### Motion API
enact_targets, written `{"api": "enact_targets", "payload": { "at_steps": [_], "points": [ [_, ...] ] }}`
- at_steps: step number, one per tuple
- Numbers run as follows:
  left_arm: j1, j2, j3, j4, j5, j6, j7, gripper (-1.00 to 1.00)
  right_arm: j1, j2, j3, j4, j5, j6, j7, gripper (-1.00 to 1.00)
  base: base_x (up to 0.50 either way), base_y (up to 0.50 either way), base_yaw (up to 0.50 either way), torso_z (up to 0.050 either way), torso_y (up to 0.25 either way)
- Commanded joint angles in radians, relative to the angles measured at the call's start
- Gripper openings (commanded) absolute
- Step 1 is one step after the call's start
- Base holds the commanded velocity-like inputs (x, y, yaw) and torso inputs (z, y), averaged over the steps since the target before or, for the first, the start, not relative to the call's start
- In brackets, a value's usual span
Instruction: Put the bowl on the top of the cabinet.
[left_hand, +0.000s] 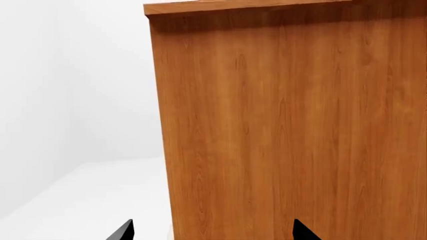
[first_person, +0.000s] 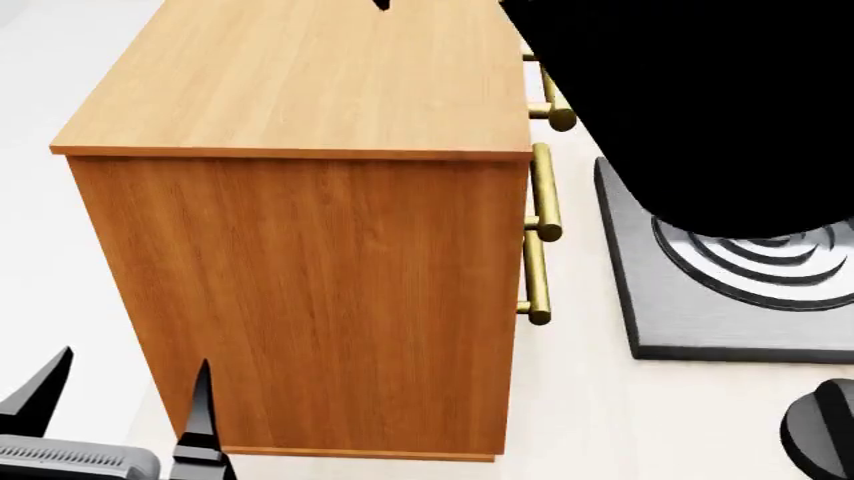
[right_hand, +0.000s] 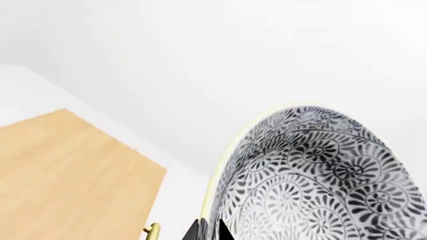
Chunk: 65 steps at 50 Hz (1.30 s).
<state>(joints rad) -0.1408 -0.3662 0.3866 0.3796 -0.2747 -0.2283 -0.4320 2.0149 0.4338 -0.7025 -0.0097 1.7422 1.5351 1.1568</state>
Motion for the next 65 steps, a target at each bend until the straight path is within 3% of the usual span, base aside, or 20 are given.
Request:
{"api": "enact_targets", "payload": {
  "at_steps": [1, 11, 32, 51, 65],
  "points": [
    [0.002, -0.007, -0.001, 0.018, -0.005, -0.010, -0.006, 1.00, 0.225, -0.107, -0.166, 0.218, -0.128, 0.001, -0.176, -1.00, 0.00, 0.00, 0.00, 0.000, 0.000],
    [0.006, -0.012, -0.005, 0.021, -0.004, -0.007, -0.013, 1.00, 0.290, -0.179, -0.233, 0.347, -0.211, -0.033, -0.319, -1.00, 0.00, 0.00, 0.00, 0.000, 0.000],
    [-0.004, -0.022, -0.012, 0.046, -0.017, -0.030, -0.023, 1.00, 0.262, -0.308, -0.278, 0.520, -0.307, -0.145, -0.415, -1.00, 0.00, 0.00, 0.00, 0.000, 0.000],
    [0.009, -0.030, -0.017, 0.053, -0.017, -0.021, -0.033, 1.00, 0.147, -0.371, -0.268, 0.457, -0.264, -0.201, -0.349, -1.00, 0.00, 0.00, 0.00, 0.000, 0.001],
    [0.006, -0.029, -0.014, 0.047, -0.023, -0.023, -0.033, 1.00, 0.067, -0.370, -0.327, 0.466, -0.318, -0.266, -0.389, -1.00, 0.00, 0.00, 0.00, 0.000, 0.001]
  ]
}}
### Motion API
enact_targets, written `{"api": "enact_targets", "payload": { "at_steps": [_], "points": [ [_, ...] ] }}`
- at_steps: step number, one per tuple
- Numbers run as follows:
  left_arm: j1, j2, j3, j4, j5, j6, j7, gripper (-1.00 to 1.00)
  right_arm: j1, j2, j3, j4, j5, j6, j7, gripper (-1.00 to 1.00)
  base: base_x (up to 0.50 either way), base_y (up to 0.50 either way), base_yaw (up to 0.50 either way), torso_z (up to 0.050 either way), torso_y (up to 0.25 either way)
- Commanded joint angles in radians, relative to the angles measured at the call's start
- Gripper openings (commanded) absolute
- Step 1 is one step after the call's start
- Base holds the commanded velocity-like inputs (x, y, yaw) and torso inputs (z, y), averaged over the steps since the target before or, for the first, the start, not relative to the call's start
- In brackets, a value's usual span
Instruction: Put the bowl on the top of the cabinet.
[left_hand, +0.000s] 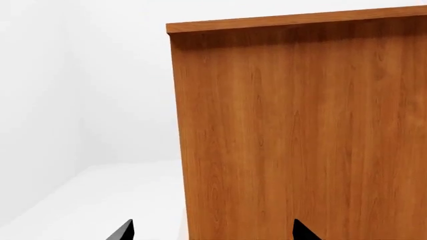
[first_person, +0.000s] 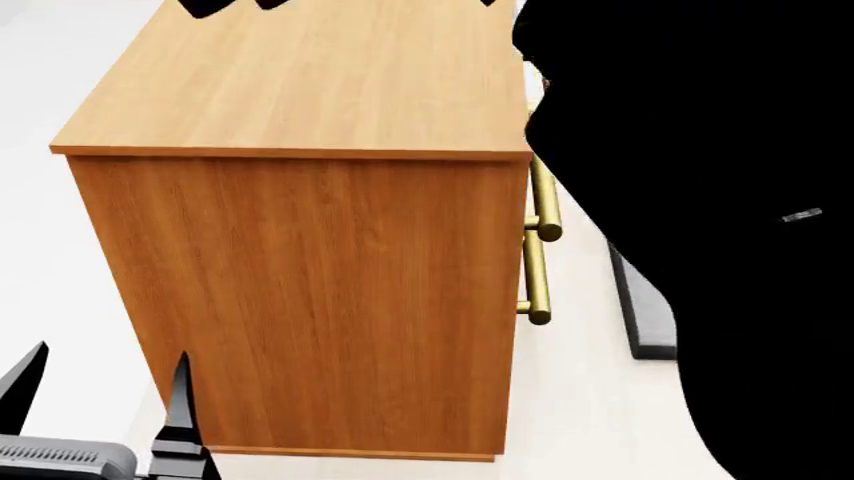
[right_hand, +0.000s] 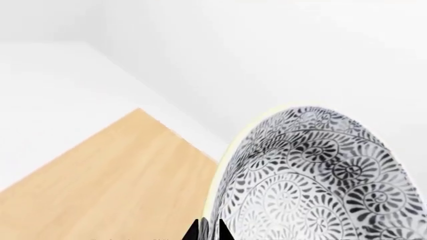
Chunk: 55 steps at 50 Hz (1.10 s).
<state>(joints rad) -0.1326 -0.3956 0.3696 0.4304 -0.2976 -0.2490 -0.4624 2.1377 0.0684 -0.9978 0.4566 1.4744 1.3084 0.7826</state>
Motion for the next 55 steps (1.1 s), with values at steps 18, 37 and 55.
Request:
{"api": "enact_targets", "payload": {
  "at_steps": [18, 37, 55],
  "points": [
    [0.001, -0.002, 0.005, -0.008, -0.002, 0.006, -0.005, 1.00, -0.113, 0.004, -0.065, -0.028, -0.059, -0.069, -0.016, -1.00, 0.00, 0.00, 0.00, 0.000, 0.001],
    [0.001, -0.001, 0.007, -0.024, -0.004, 0.018, -0.005, 1.00, -0.173, 0.009, -0.130, -0.016, -0.110, -0.109, -0.056, -1.00, 0.00, 0.00, 0.00, 0.000, 0.001],
    [0.000, -0.002, 0.011, -0.029, -0.005, 0.024, -0.007, 1.00, -0.226, 0.004, -0.166, -0.041, -0.123, -0.136, -0.077, -1.00, 0.00, 0.00, 0.00, 0.000, 0.001]
  ]
}}
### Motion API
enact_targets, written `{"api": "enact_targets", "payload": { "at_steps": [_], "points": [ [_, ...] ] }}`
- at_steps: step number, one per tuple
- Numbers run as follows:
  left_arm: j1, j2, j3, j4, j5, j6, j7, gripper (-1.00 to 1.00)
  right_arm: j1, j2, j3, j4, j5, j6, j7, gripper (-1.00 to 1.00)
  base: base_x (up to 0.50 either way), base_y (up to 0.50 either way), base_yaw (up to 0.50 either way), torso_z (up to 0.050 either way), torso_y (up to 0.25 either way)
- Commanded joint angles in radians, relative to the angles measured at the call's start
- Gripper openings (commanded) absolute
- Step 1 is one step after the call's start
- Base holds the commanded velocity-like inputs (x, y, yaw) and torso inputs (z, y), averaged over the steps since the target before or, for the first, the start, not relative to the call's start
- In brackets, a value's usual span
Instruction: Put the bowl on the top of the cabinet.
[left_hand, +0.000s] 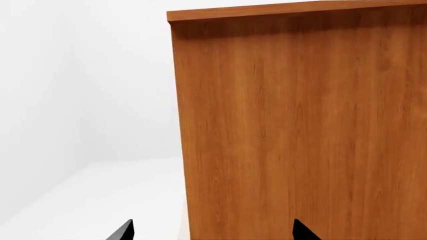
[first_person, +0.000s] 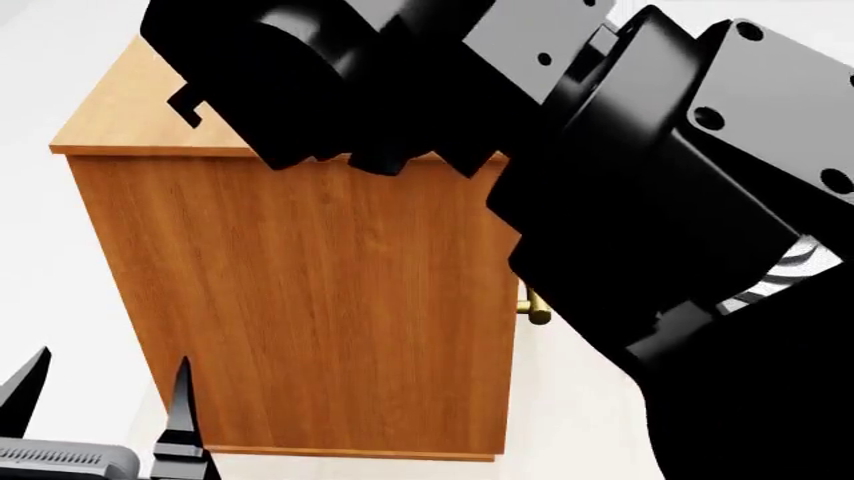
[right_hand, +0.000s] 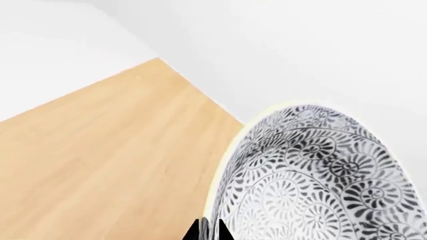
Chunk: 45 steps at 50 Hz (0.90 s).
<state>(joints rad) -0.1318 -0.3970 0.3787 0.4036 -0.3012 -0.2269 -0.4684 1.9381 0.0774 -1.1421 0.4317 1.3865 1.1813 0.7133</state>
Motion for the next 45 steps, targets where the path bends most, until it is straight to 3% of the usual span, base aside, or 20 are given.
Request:
{"api": "enact_targets", "payload": {
  "at_steps": [1, 45],
  "points": [
    [0.000, 0.000, 0.002, -0.003, -0.001, 0.004, -0.001, 1.00, -0.036, -0.006, -0.027, -0.021, -0.038, -0.012, -0.008, -1.00, 0.00, 0.00, 0.00, 0.000, 0.000],
    [-0.003, -0.001, 0.011, -0.019, -0.006, 0.015, -0.005, 1.00, -0.119, -0.014, -0.090, -0.118, -0.049, -0.064, -0.022, -1.00, 0.00, 0.00, 0.00, 0.000, 0.000]
  ]
}}
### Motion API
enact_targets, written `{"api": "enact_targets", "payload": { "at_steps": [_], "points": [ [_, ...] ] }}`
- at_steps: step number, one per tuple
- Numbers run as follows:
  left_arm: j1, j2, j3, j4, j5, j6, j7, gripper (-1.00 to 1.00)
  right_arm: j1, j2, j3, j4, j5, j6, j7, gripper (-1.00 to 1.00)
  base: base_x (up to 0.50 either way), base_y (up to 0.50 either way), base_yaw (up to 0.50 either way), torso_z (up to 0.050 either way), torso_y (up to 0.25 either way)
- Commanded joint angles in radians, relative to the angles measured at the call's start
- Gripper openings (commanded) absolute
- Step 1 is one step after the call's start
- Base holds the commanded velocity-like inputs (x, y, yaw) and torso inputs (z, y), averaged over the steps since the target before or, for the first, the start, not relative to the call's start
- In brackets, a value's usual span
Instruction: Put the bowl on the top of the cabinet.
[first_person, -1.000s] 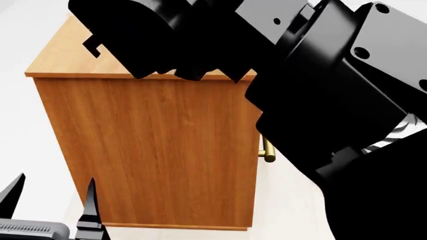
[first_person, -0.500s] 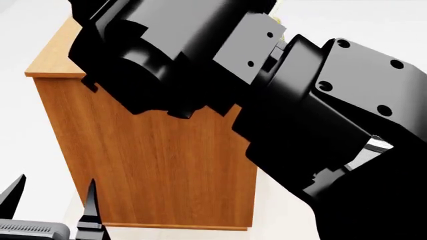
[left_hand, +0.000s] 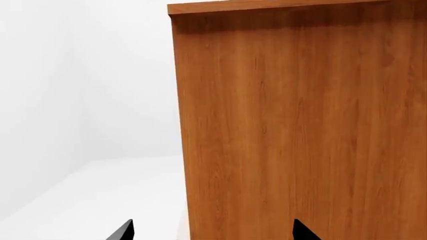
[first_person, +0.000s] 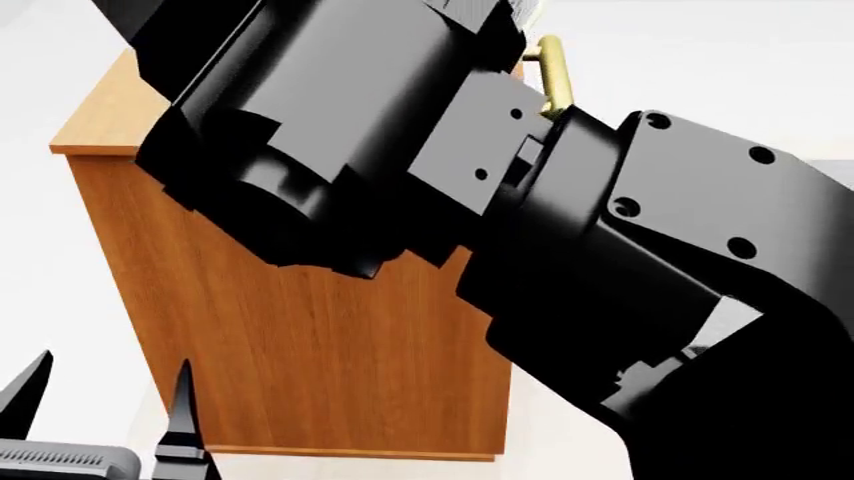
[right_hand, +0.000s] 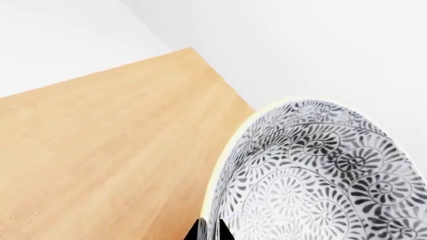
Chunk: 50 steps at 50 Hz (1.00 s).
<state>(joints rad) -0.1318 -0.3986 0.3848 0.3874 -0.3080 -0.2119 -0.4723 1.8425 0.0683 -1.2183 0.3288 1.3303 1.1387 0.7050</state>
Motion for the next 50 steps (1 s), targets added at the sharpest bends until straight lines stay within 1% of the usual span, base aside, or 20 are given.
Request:
{"api": "enact_targets", "payload": {
  "at_steps": [1, 20, 32, 33, 50],
  "points": [
    [-0.003, 0.001, 0.004, -0.006, 0.000, 0.002, 0.000, 1.00, -0.024, -0.005, -0.016, -0.019, 0.007, -0.022, -0.014, -1.00, 0.00, 0.00, 0.00, 0.000, 0.000],
    [-0.002, -0.003, 0.005, -0.003, -0.004, 0.004, -0.003, 1.00, -0.025, -0.018, -0.008, -0.069, 0.038, -0.024, 0.026, -1.00, 0.00, 0.00, 0.00, 0.000, 0.000],
    [0.002, -0.008, 0.001, -0.002, -0.009, 0.009, -0.006, 1.00, -0.025, -0.013, -0.019, -0.068, 0.023, -0.045, 0.022, -1.00, 0.00, 0.00, 0.00, 0.000, 0.000],
    [0.003, -0.008, 0.000, 0.000, -0.010, 0.008, -0.007, 1.00, -0.025, -0.009, -0.013, -0.068, 0.020, -0.055, 0.032, 1.00, 0.00, 0.00, 0.00, 0.000, 0.000],
    [0.000, -0.007, 0.011, 0.007, -0.007, 0.001, -0.012, 1.00, -0.009, 0.059, 0.002, -0.110, 0.030, -0.061, 0.034, 1.00, 0.00, 0.00, 0.00, 0.000, 0.000]
  ]
}}
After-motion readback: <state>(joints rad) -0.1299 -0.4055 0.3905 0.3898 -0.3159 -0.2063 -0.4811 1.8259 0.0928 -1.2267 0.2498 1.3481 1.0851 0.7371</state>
